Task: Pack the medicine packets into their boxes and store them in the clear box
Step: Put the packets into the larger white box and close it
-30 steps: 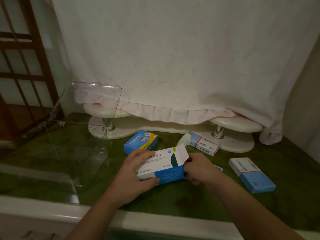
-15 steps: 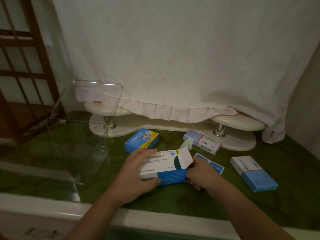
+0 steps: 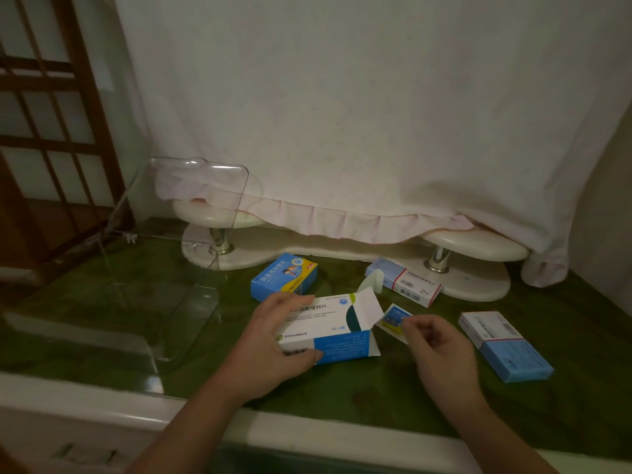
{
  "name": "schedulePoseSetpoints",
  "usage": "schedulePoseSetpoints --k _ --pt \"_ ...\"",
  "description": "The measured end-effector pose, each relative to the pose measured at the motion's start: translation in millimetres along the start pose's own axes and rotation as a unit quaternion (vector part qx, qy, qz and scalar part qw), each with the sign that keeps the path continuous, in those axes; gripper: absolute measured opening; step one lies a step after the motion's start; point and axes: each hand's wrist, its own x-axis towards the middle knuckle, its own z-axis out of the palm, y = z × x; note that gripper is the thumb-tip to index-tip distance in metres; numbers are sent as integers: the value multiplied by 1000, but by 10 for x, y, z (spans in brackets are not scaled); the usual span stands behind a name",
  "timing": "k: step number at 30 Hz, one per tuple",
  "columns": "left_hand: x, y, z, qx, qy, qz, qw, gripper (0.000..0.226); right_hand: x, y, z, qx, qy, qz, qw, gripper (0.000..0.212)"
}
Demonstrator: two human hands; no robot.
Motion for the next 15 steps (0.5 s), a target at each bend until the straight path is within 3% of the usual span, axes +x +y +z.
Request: schedulePoseSetpoints --k 5,11,15 --pt "-1 -7 -1 9 2 0 1000 74 129 155 -169 -64 32 -12 997 12" --pt "-10 6 -13 1 1 -15 1000 74 284 246 -115 -305 -9 8 952 55" --pt "-5 12 -19 -4 -2 -14 1000 72 346 201 -124 -330 -50 46 941 75"
